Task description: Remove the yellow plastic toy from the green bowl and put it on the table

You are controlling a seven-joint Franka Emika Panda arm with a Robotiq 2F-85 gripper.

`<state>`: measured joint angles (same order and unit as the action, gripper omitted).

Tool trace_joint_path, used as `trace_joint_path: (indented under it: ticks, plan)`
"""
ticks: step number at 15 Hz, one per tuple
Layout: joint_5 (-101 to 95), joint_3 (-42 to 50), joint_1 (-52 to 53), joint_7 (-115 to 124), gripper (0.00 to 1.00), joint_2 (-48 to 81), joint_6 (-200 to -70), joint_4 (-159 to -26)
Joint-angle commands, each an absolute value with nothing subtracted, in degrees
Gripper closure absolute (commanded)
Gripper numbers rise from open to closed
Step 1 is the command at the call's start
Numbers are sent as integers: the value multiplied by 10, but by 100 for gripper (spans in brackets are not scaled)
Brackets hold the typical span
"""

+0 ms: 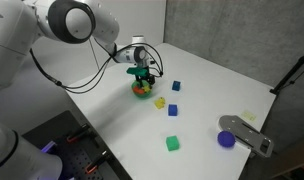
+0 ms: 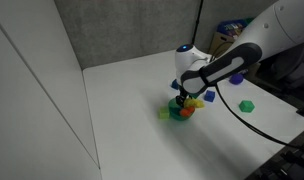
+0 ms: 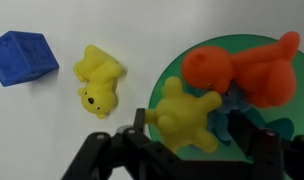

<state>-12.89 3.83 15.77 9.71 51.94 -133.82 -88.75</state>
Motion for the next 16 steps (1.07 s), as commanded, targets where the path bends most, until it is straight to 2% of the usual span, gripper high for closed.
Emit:
trace_joint_path:
  ticks: [1, 4, 5, 11, 16]
  plan:
    - [-151, 53, 172, 119, 48, 535, -1314, -857]
    - [-157, 54, 177, 121, 73, 521, -1304, -859]
    - [-157, 53, 179, 121, 77, 515, -1299, -859]
    - [-152, 46, 183, 118, 85, 473, -1271, -857]
    - [-155, 56, 168, 130, 86, 428, -1251, -889]
